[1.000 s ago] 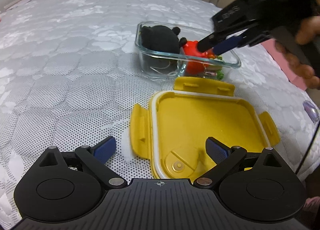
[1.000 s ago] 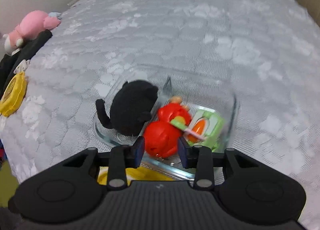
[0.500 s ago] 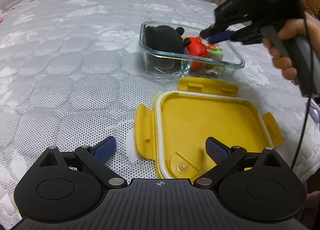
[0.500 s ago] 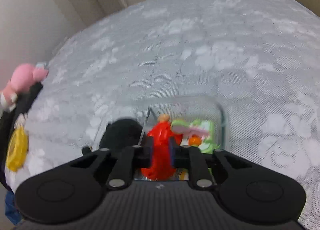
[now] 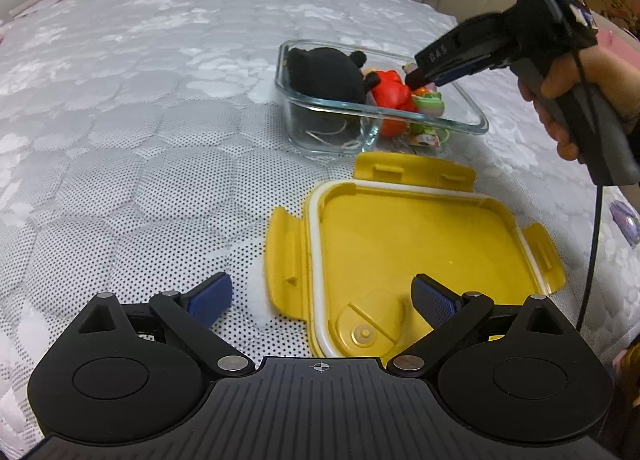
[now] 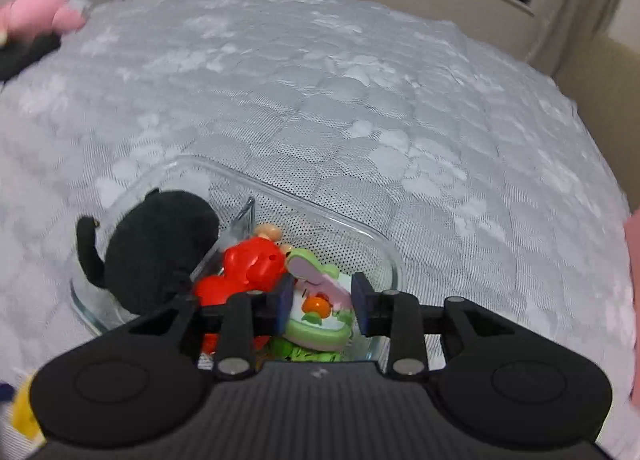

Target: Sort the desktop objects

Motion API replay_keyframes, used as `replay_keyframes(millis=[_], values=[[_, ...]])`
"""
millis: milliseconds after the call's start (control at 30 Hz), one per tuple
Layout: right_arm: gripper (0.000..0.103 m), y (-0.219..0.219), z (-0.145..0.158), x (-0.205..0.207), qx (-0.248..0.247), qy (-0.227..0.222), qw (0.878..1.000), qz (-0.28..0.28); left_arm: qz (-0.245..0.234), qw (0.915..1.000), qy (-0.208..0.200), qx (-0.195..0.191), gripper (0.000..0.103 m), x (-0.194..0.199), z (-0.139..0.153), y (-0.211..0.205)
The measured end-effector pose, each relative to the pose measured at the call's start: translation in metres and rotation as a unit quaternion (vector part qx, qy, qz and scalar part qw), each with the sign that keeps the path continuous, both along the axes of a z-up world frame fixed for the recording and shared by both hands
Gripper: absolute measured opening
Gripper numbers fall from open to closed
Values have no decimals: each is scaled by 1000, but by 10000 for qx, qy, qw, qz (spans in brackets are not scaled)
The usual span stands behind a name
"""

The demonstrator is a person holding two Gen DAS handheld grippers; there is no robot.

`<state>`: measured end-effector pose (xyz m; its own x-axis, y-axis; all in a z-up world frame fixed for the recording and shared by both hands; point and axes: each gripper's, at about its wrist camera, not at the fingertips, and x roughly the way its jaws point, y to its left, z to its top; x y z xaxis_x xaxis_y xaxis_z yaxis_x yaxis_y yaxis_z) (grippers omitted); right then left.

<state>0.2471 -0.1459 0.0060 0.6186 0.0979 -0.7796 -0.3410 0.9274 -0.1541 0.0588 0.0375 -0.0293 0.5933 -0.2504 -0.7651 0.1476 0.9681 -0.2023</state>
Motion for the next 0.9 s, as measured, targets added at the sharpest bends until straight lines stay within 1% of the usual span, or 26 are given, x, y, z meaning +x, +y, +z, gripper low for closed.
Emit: replay_keyframes(millis=[67,100,200,267,300,333,367,400,433,467,500,567,633,667,733,800,833,900], values=[[15,3,4,-5,-197,-93,9997,113,-1,10000,-1,-13,99,0,0,1],[2,3,8,-8,-234,-109,9995,195,-3,10000,-1,-12,99,0,0,1],[2,4,19,-13,-228,79,9992,328,-3,10000,0,-29,99,0,0,-1],[3,6,19,-13,-344,82,9991,249,-19,10000,-7,-44,99,-1,0,-3],[8,5,19,-13,-320,69,9993,180,-33,10000,-14,-33,99,-2,1,-3],[16,3,19,-12,-189,120,9997,129,-44,10000,-22,-15,99,-3,1,-3],[20,0,18,-11,-3,213,9997,67,-56,10000,-29,3,99,-4,1,-3],[29,-3,18,-10,166,321,9993,-8,-47,10000,-32,7,99,-4,2,-3],[34,-6,16,-7,279,463,9985,-118,-21,10000,-32,-1,99,-4,2,-2],[35,-7,12,-5,335,577,9975,-235,5,10000,-32,-9,99,-4,2,-1],[35,-8,10,-3,324,599,9971,-329,22,10000,-31,-19,99,-4,2,0],[35,-8,5,-1,264,503,9972,-484,38,10000,-29,-43,99,-4,2,1],[39,-6,-2,2,276,475,9969,-555,18,10000,-31,-27,99,-4,2,0],[39,-4,-5,4,237,451,9970,-584,6,10000,-31,-18,99,-4,2,0],[39,2,-9,4,43,354,9976,-589,-6,10000,-27,-19,99,-4,2,-1],[39,4,-8,4,-17,355,9976,-594,-4,10000,-18,-41,99,-4,1,-1],[36,4,-8,4,-28,357,9977,-568,-6,10000,-16,-50,99,-5,1,-1],[34,4,-9,1,-104,334,9985,-410,-33,10000,-26,-57,99,-6,1,-1]])
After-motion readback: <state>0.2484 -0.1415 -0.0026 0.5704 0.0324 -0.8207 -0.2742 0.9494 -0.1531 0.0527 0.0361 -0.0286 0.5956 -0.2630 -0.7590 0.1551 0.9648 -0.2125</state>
